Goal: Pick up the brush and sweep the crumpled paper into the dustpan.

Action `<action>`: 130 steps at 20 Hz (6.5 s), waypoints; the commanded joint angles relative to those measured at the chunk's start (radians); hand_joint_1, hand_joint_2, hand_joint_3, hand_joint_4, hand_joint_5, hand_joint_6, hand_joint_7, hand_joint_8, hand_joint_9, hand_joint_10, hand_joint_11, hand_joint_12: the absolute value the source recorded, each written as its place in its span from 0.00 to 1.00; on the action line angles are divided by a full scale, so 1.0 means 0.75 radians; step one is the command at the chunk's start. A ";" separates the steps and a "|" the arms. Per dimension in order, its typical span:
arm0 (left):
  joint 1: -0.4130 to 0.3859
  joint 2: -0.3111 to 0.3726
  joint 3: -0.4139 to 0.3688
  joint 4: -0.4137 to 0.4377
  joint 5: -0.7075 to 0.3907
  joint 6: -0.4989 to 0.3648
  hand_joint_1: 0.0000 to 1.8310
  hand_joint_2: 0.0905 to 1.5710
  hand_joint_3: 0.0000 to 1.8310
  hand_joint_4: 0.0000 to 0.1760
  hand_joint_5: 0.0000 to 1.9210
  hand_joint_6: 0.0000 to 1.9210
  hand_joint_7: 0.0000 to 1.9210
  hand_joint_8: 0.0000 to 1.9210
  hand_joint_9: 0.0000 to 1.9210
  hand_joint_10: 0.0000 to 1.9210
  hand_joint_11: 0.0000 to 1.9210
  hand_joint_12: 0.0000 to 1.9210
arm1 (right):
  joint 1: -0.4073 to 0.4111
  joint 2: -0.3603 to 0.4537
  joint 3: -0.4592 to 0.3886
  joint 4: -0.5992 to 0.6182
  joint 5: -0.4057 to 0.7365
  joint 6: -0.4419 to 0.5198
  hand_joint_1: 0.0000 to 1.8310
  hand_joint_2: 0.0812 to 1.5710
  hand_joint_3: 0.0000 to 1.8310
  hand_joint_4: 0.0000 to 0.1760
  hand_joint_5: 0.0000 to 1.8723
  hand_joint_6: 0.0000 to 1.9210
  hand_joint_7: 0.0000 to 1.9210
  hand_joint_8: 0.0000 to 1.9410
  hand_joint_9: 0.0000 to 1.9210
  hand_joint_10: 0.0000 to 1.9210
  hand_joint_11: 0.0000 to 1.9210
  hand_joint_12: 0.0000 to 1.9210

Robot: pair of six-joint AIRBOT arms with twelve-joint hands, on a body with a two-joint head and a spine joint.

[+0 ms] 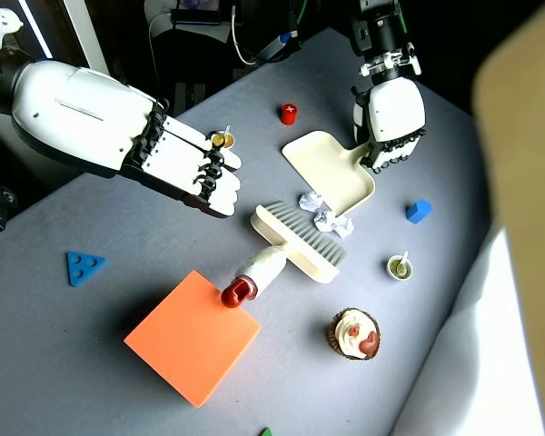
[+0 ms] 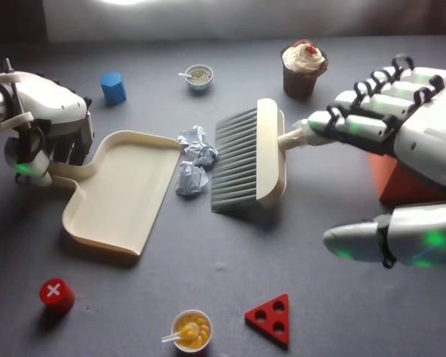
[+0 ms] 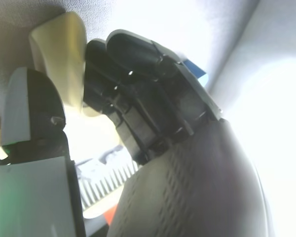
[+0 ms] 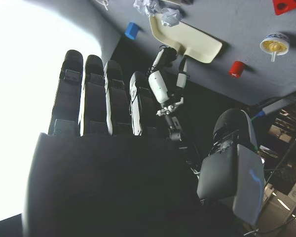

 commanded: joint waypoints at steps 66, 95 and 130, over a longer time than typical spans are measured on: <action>-0.125 -0.190 0.317 -0.007 -0.219 0.213 0.76 0.65 0.00 0.00 0.52 0.46 0.63 0.24 0.55 0.54 0.47 0.43 | -0.193 -1.144 0.944 -0.116 -1.238 -0.424 0.65 0.58 0.00 0.00 0.07 0.00 0.05 0.00 0.09 0.00 0.12 0.01; -0.128 -0.209 0.358 -0.029 -0.267 0.285 0.76 0.66 0.00 0.00 0.52 0.47 0.59 0.33 0.52 0.58 0.43 0.46 | -0.225 -1.249 1.142 -0.154 -1.202 -0.270 0.64 0.64 0.00 0.00 0.56 0.49 0.45 1.00 0.51 1.00 0.57 1.00; -0.145 -0.190 0.339 -0.039 -0.255 0.298 0.76 0.66 0.00 0.00 0.51 0.48 0.59 0.33 0.52 0.58 0.43 0.46 | -0.005 -0.939 0.691 -0.158 -0.938 -1.004 0.86 0.77 0.00 1.00 0.48 1.00 0.56 1.00 0.66 1.00 0.74 1.00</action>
